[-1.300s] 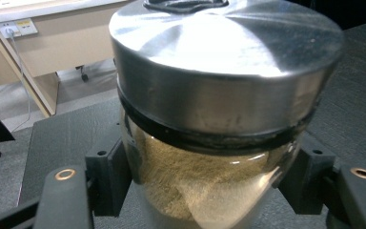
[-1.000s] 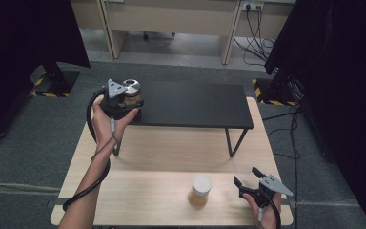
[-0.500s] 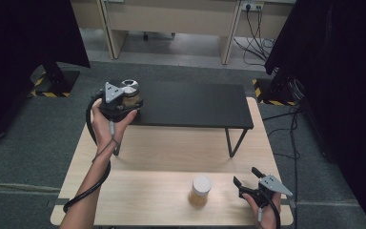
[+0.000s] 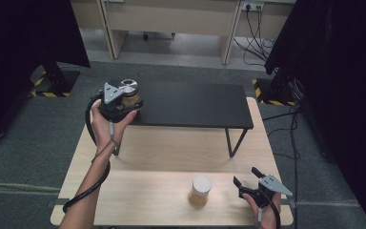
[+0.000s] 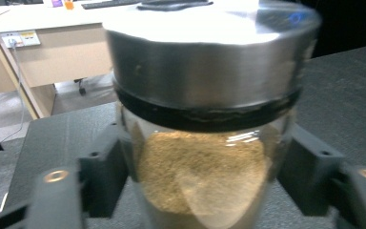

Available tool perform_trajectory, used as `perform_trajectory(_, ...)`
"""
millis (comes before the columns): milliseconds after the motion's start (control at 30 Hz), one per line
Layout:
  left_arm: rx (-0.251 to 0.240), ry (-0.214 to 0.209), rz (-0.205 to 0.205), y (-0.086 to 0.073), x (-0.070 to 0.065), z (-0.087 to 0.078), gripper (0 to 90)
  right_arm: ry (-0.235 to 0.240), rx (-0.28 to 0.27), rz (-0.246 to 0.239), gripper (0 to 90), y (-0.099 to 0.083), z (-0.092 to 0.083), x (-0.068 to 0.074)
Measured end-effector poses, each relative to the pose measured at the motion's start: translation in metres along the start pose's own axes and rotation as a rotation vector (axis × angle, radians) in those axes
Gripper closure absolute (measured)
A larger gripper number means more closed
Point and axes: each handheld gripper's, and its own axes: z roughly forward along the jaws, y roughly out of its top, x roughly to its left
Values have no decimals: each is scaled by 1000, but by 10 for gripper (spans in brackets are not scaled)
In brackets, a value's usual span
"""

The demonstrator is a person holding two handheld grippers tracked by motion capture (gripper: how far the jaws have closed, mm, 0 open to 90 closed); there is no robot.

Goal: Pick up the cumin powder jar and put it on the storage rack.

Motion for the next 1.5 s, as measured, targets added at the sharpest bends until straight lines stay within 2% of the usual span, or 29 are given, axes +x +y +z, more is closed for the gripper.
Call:
perform_trajectory(100,-14,8,7,-1,-5,-2,94,0,-1,0,108,0,0,0)
perform_trajectory(200,-29,4,16,-4,-8,-5,61,1,0,-2,108,0,0,0)
perform_trajectory(267,-33,2,8,-5,-7,-7,46,2,0,0,108,0,0,0)
perform_trajectory(700,-60,7,18,-9,-7,-18,32,1,0,-1,108,0,0,0)
perform_trajectory(1167,-112,4,31,-21,-15,-39,32,1,1,-5,108,0,0,0)
perform_trajectory(1300,-140,3,35,-29,-21,-51,32,1,1,-5,108,0,0,0)
perform_trajectory(1500,-154,4,42,-38,-24,-59,33,1,1,-6,108,0,0,0)
